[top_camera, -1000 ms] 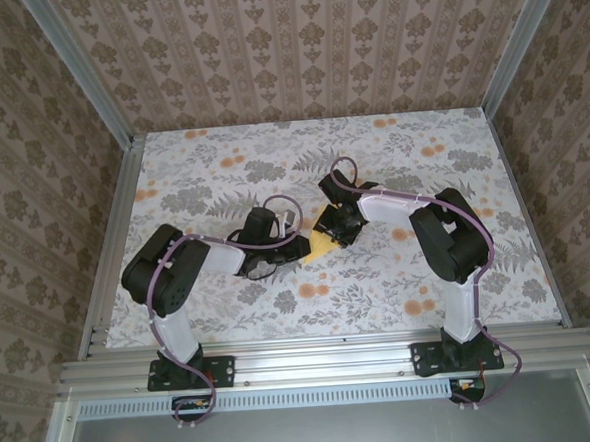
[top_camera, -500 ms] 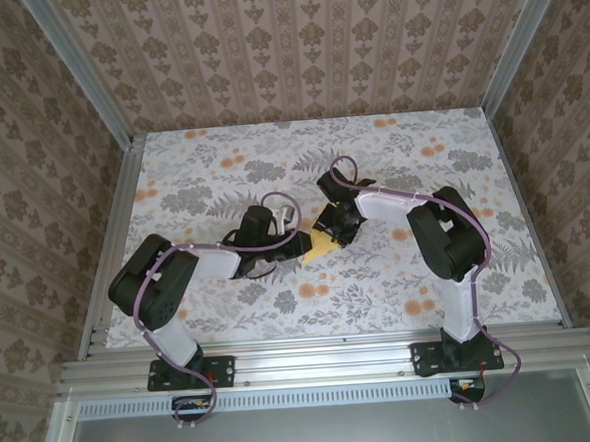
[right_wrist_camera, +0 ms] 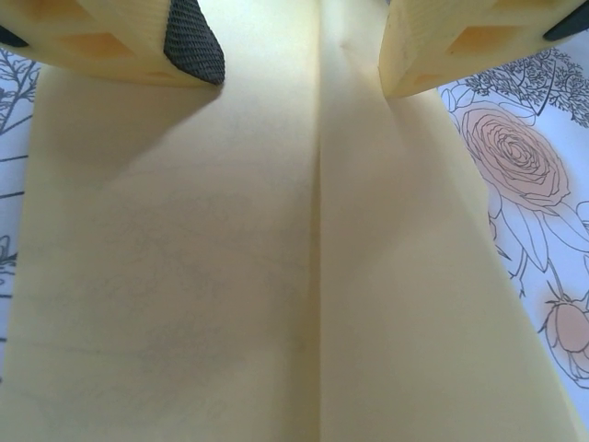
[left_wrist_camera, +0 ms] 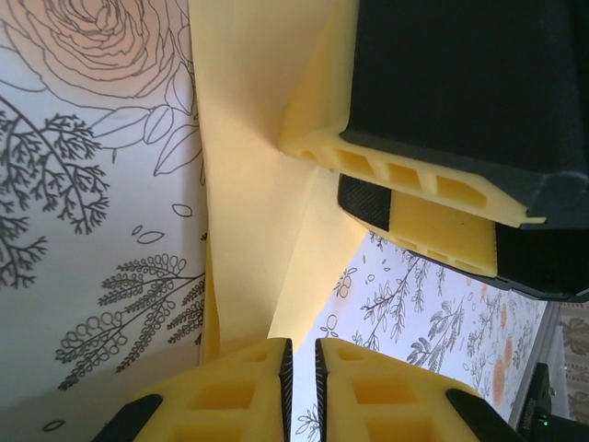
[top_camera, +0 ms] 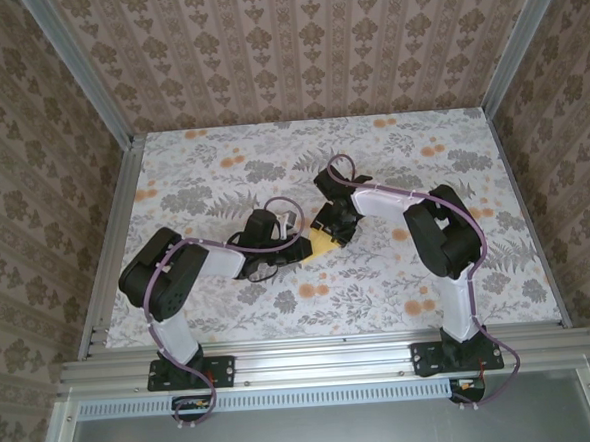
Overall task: Fold a paper plane with a square sheet of paper (pick it up from the middle)
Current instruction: Fourth fold the wing at the center of the table.
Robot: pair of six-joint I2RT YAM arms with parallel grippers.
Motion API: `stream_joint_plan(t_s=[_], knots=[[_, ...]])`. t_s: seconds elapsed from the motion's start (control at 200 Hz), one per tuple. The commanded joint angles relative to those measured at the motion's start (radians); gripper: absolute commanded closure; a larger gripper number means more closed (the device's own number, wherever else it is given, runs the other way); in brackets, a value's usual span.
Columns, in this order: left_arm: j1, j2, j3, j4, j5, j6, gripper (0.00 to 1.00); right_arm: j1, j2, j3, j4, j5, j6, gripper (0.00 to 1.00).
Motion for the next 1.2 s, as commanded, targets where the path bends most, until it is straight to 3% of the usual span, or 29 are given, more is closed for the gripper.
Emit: stream_joint_plan(t_s=[0.0,0.215,0.695,1.195], knots=[[-0.001,-0.008,0.02,-0.031,-0.032,0.034,0.83,-0.005,0.181,-0.109,-0.221,0.142,0.017,0.45],[-0.001,-0.048,0.024,-0.112,-0.101,0.07,0.84,-0.004,0.181,-0.124,-0.208,0.142,0.03,0.47],[-0.004,-0.121,0.015,-0.063,-0.047,0.04,0.84,-0.005,0.182,-0.144,-0.192,0.134,0.048,0.49],[-0.032,-0.011,0.075,-0.134,-0.041,0.055,0.84,-0.005,0.189,-0.149,-0.189,0.13,0.05,0.5]])
